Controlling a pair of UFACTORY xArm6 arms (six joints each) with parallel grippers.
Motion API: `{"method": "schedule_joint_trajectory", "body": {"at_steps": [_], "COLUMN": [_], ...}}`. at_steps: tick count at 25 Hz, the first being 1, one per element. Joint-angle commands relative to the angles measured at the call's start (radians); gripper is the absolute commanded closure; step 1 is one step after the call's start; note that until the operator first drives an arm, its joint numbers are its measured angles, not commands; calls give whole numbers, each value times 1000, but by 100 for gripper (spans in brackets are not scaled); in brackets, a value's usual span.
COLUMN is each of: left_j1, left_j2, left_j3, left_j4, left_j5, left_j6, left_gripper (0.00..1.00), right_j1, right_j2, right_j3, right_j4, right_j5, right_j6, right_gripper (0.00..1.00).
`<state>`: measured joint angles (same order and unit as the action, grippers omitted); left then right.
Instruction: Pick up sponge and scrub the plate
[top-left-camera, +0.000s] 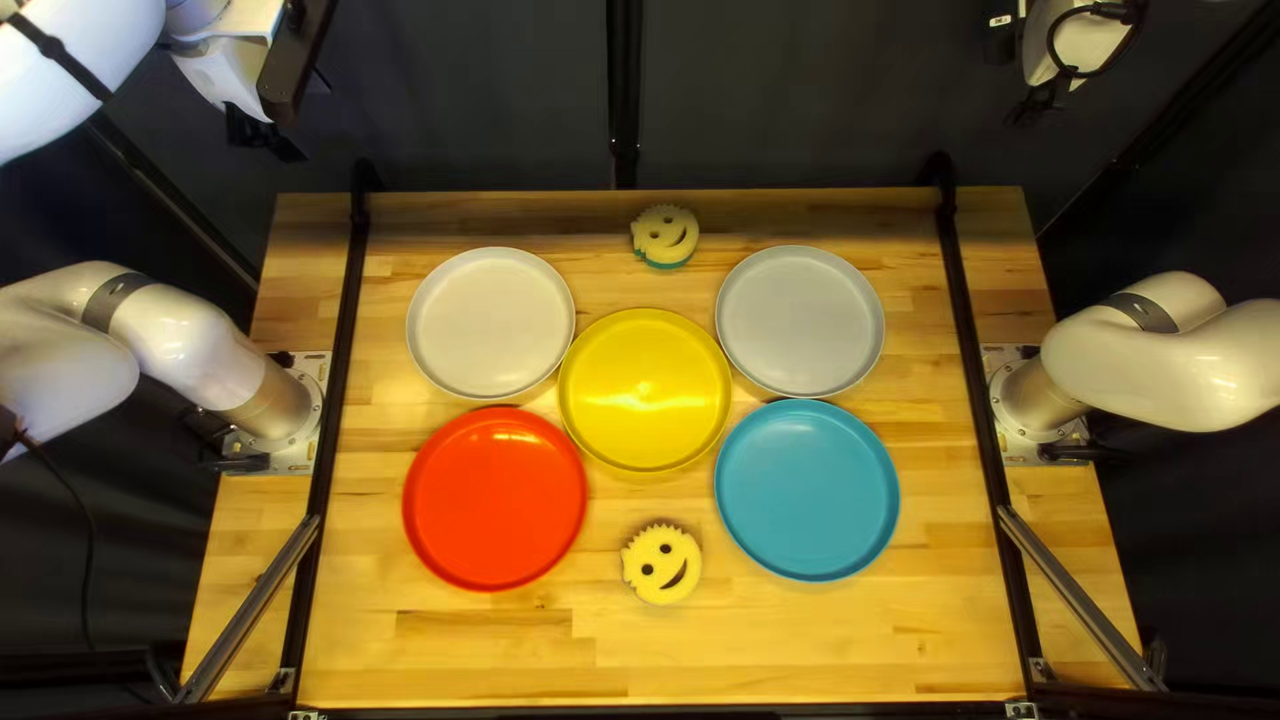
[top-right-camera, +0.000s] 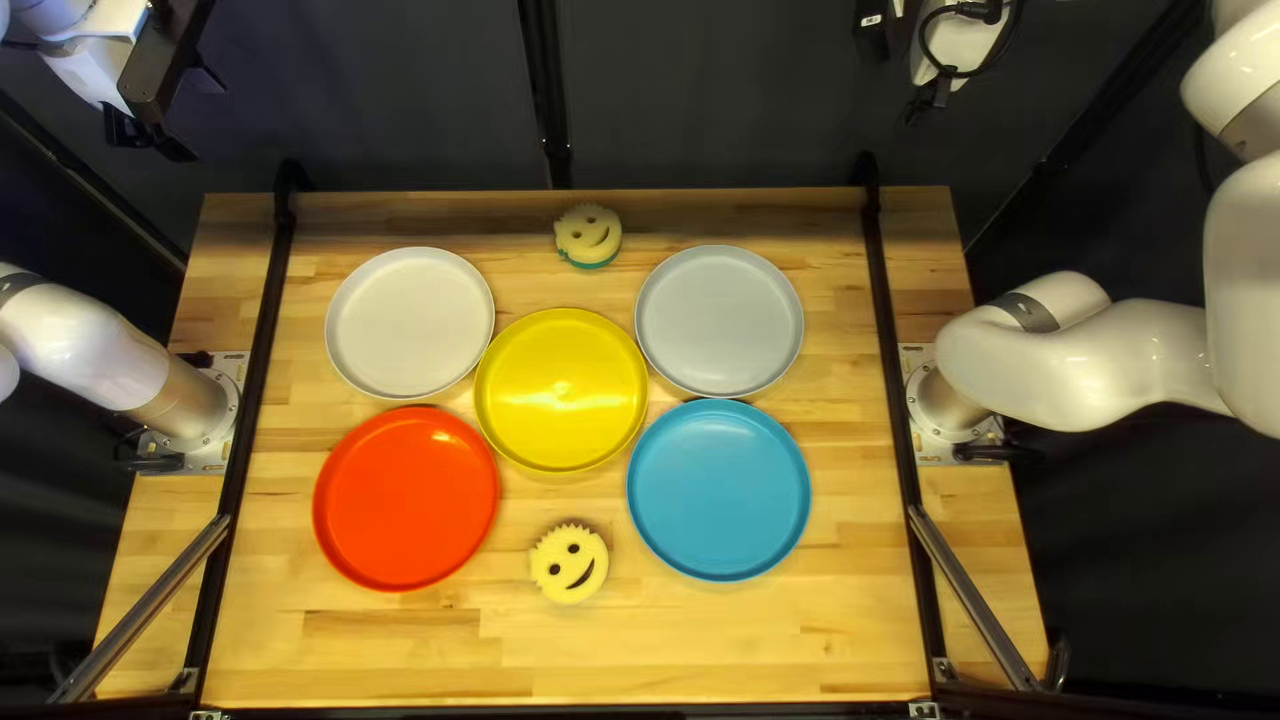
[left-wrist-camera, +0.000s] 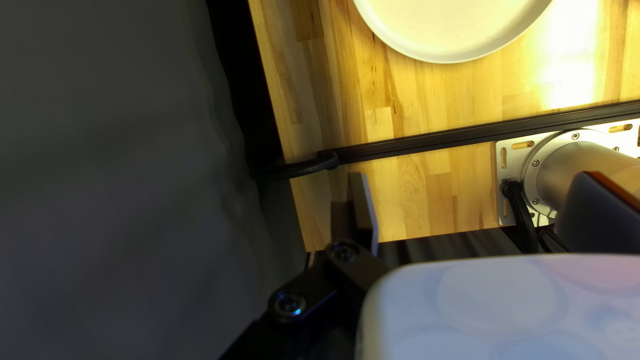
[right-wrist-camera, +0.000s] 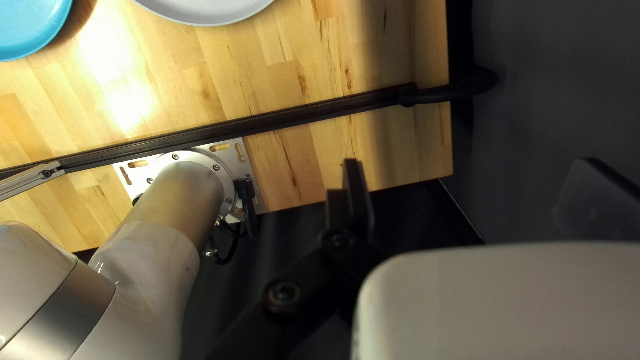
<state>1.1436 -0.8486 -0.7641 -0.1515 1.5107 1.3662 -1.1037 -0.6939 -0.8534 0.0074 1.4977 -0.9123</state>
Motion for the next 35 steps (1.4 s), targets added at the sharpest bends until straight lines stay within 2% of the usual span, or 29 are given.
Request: {"method": "schedule_joint_trajectory", "body": {"at_steps": [1,8,14,20,31,35], "left_j1": [0,0,0,0,0,0], "left_j2": [0,0,0,0,0,0], "left_j3": [0,0,0,0,0,0], "left_j4": [0,0,0,0,0,0], "left_j5": [0,0,0,0,0,0], "left_j6": [0,0,0,0,0,0], "left_gripper": [0,0,0,0,0,0], "right_j1": [0,36,141,234,393,396], "right_j2": [0,-3,47,173,437,493], "right_j3": [0,22,61,81,38,-1], "right_j4": [0,24,66,120,100,99], "right_j5": [0,-31,-135,-297,-558,-560], "right_j6": [0,35,123,195,363,351], "right_gripper": [0,0,0,0,0,0]}}
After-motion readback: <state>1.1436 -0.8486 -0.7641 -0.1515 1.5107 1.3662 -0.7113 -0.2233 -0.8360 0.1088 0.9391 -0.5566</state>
